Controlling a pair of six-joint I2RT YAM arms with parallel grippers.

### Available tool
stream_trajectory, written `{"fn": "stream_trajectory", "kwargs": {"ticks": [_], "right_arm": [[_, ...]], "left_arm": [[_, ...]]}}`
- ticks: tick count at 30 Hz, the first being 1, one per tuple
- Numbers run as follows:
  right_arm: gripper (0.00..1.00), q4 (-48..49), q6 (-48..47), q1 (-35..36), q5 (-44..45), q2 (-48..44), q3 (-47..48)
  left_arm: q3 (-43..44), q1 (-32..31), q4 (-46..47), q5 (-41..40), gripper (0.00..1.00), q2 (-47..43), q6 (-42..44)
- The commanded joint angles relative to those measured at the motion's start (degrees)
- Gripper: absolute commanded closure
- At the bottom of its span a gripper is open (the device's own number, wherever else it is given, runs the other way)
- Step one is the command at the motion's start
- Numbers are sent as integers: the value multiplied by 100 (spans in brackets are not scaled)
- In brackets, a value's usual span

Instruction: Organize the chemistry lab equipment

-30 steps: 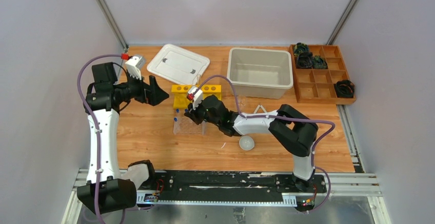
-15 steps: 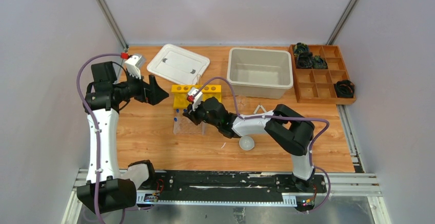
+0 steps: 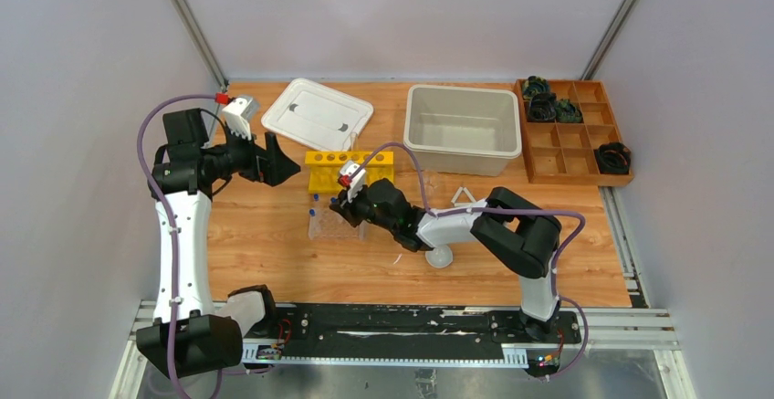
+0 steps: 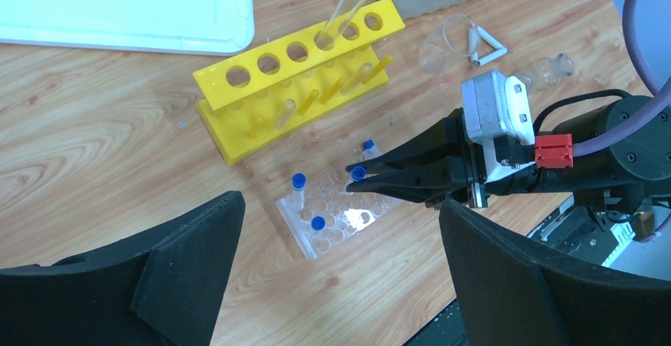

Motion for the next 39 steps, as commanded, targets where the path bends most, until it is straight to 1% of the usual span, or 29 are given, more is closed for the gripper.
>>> {"fn": "stream_trajectory", "kwargs": {"ticks": [1,16,28,39], "right_arm": [[100,342,-15,79,122,-64,-97],[100,836,162,80,190,201,-252],[100,1013,202,79,261,202,-405],[100,1022,274,79,166,223,-297]], "left_arm": [[161,-34,8,6,0,-20,69],[165,-34,0,-110,0,-75,108],[174,-37,-10,-117,0,-77,122],[200,-34,-9,-135,0,-103,120]]}}
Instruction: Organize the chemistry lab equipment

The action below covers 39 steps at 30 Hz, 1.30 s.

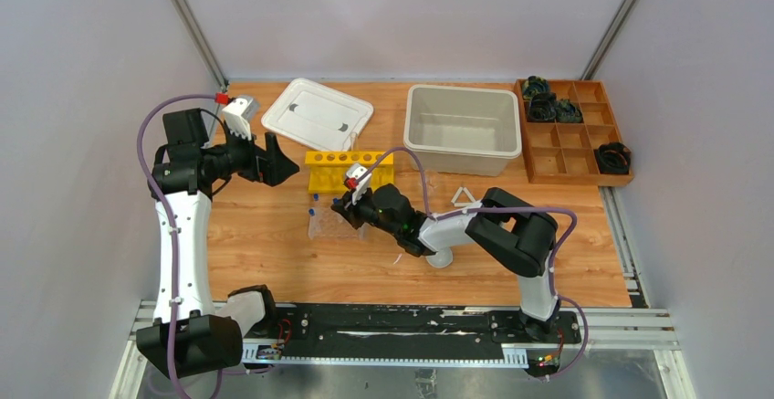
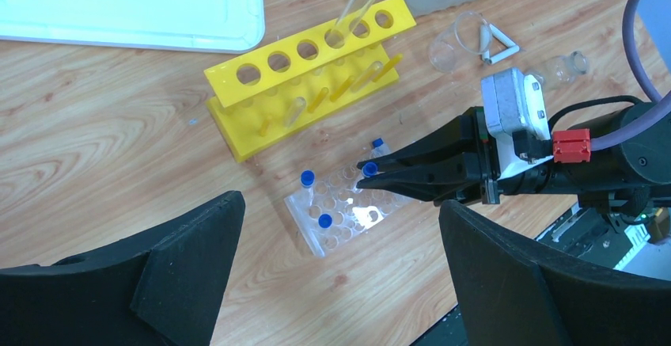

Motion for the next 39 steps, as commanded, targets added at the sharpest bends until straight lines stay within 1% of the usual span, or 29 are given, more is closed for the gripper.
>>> {"fn": "stream_trajectory", "kwargs": {"ticks": [1,14,17,18,19,20,21,22,25,27,29,31,32,36,37,39], "right_arm": [[100,285,93,77,56,109,17],[99,676,137,50,160,374,-246],[90,583,92,50,173,292,-231],[84,536,63,50,174,230,-235],[75,482,47,50,174,160,-245],[71,434,24,50,271,84,-258],[63,370,4,50,391,-8,-273],[57,281,6,50,468,-106,-288],[43,-45,21,59,678,-471,-324],[37,-349,41,57,808,-740,-338],[36,-822,149,59,1001,-1034,-300],[35,-1536,441,46,1262,-1309,-193],[36,-1995,643,23,1381,-1406,-98],[43,-3962,1518,-147,1708,-1576,453],[45,-4334,1673,-185,1764,-1581,548],[48,-4605,1803,-213,1807,-1579,544]], "left_arm": [[200,-34,-8,-15,0,-106,55],[306,-34,-96,-82,0,-103,112],[338,-34,-103,-120,0,-112,126],[347,-34,-104,-123,0,-123,122],[356,-34,-106,-126,0,-124,122],[365,-34,-105,-111,0,-118,113],[371,-35,-107,-113,0,-119,113],[383,-34,-105,-109,0,-114,105],[422,-36,-105,-96,0,-107,72],[440,-34,-105,-83,0,-128,54],[451,-35,-105,-80,0,-149,45],[466,-38,-105,-80,0,-162,26],[476,-34,-105,-77,0,-175,25],[501,-34,-104,-58,0,-203,-3],[507,-36,-105,-43,0,-195,-16],[510,-34,-107,-32,0,-195,-27]]}}
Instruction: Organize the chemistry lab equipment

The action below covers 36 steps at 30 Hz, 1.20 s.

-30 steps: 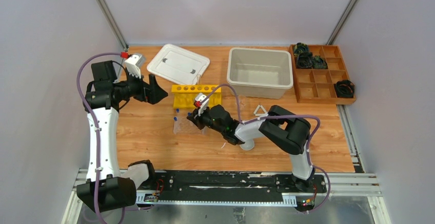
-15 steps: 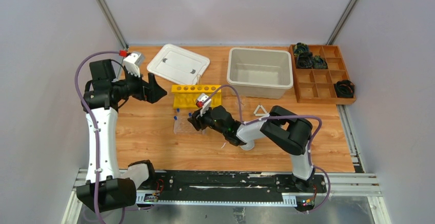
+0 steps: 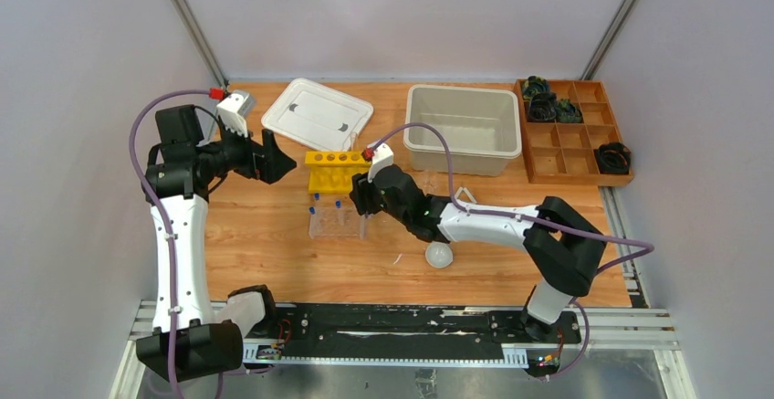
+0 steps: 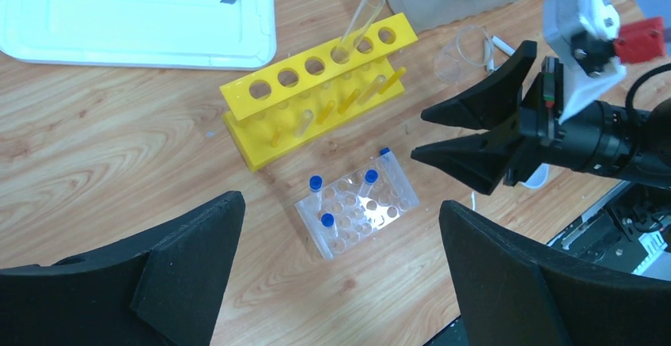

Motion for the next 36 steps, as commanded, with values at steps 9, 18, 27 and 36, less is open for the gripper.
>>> {"fn": "stream_trajectory", "kwargs": {"ticks": [9,18,27,36], "right_arm": [[56,-2364,1257,-136,214,447,459],[58,-2496,1280,-133,73,901,752],[58,-2503,1294,-135,14,1196,982],[59,-2880,1321,-134,141,1499,1318]], "left_arm": [[183,-34,9,59,0,-173,-41],[148,-36,10,9,0,-228,20],[163,-34,11,34,0,-215,12],[194,-40,5,14,0,-226,39]]}}
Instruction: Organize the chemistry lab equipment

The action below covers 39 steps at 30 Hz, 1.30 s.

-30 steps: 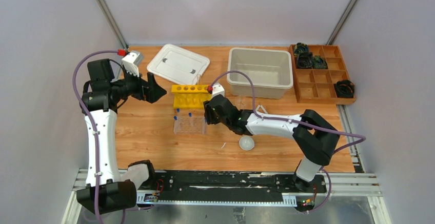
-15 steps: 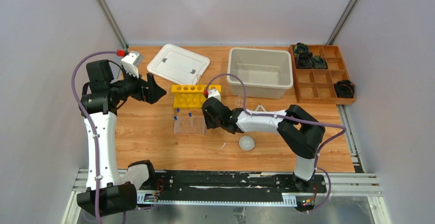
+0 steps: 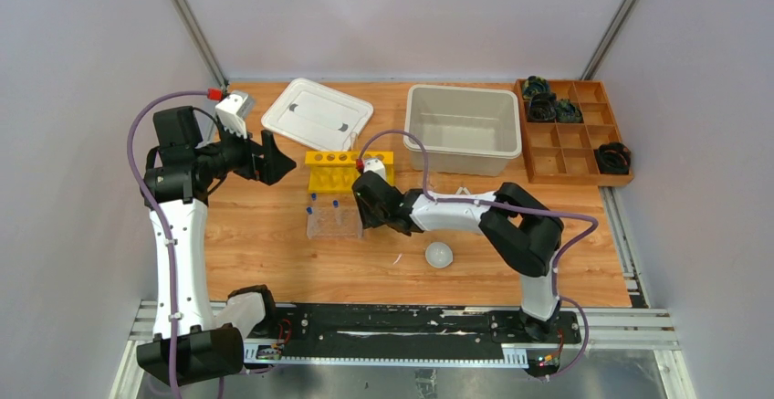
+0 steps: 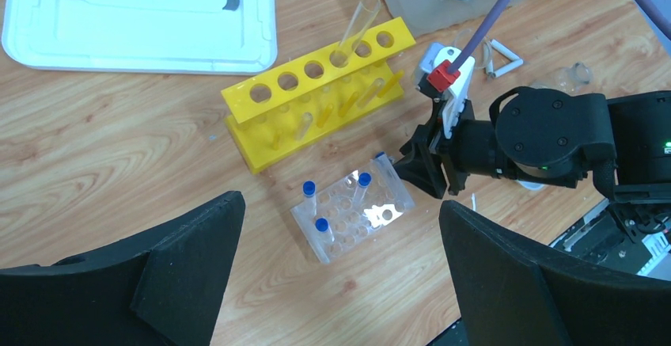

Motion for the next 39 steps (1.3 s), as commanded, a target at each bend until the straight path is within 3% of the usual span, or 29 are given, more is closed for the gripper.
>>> {"fn": "stream_trajectory", "kwargs": {"ticks": [1,10,22,28,39], "right_arm": [[59,-368,76,-34,139,206,274],[64,-548,108,-34,341,366,380],[81,-1085,-30,-121,746,385,447],[100,-1337,-42,-288,542,-35,621],[100,164,-186,-297,-34,-1657,785]], "left_arm": [[189,-37,5,16,0,-94,56],[205,-34,13,16,0,-93,65],[220,-38,5,99,0,-86,4],[223,-35,7,131,0,-112,-31],[123,-36,6,477,0,-152,-37]]}}
